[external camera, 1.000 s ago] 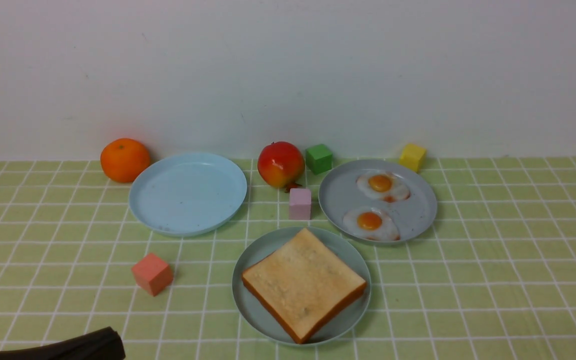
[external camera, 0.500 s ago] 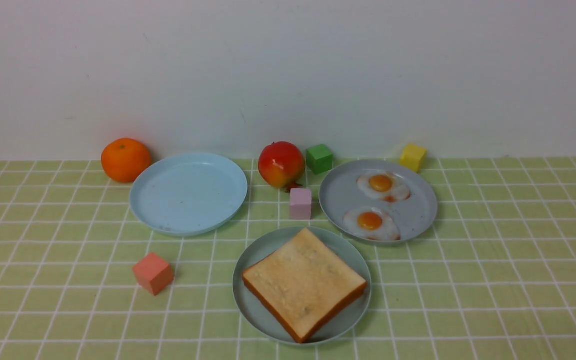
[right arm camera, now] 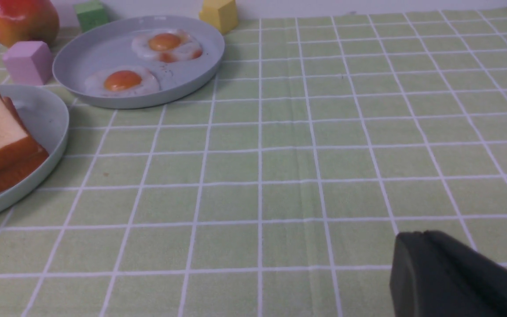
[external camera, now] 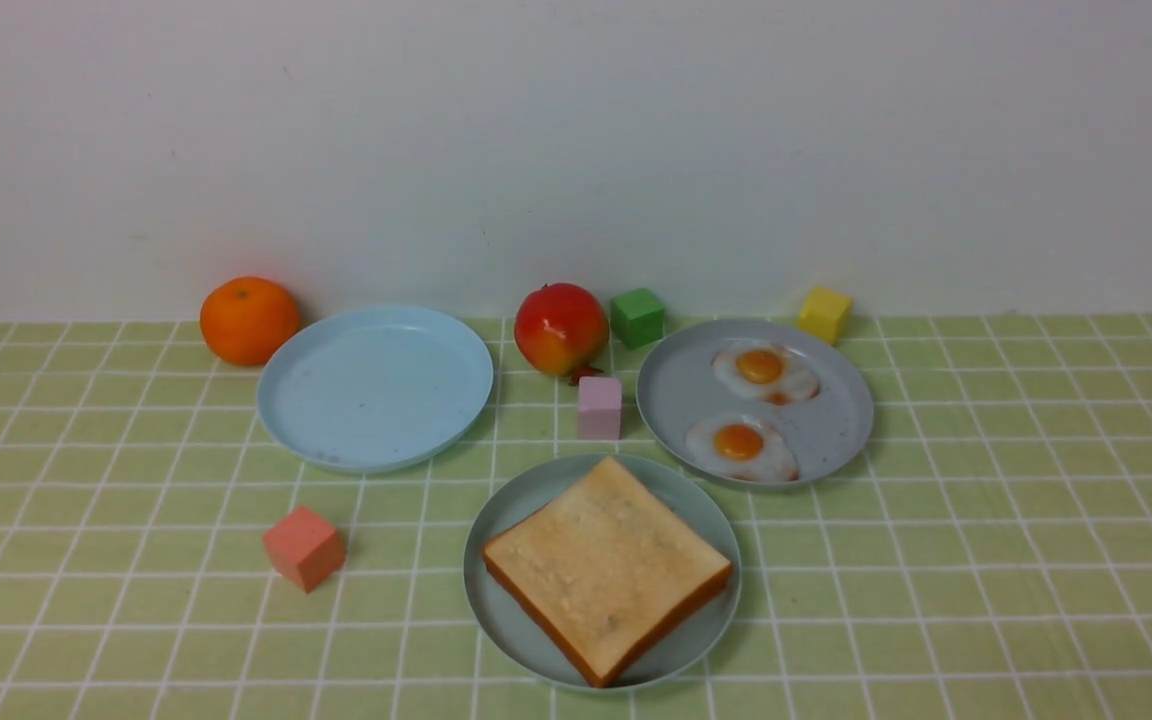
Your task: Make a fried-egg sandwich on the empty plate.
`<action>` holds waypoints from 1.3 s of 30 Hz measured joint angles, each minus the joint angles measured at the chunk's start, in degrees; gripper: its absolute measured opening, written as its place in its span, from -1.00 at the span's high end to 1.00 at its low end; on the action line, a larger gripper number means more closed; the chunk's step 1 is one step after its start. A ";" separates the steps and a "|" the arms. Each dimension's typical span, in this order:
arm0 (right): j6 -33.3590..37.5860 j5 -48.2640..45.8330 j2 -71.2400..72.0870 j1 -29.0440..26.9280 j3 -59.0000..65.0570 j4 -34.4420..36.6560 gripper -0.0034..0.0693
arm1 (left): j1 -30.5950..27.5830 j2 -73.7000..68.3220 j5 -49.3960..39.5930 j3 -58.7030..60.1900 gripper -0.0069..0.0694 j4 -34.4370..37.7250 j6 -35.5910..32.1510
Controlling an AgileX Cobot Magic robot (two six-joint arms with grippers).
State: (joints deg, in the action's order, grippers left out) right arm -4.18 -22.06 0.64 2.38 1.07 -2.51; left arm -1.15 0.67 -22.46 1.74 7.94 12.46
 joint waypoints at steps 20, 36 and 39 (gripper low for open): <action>0.00 0.00 0.00 0.00 0.00 0.00 0.76 | 0.07 0.00 0.00 0.00 0.85 0.16 0.14; 0.00 0.00 0.00 0.00 0.00 0.00 0.68 | 0.07 0.00 0.00 0.00 0.84 0.16 0.14; 0.00 0.00 0.00 0.00 0.00 0.00 0.68 | 0.07 0.00 0.00 0.00 0.84 0.16 0.14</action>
State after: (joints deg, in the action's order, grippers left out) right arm -4.18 -22.06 0.64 2.38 1.07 -2.51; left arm -1.08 0.67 -22.46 1.74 8.11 12.60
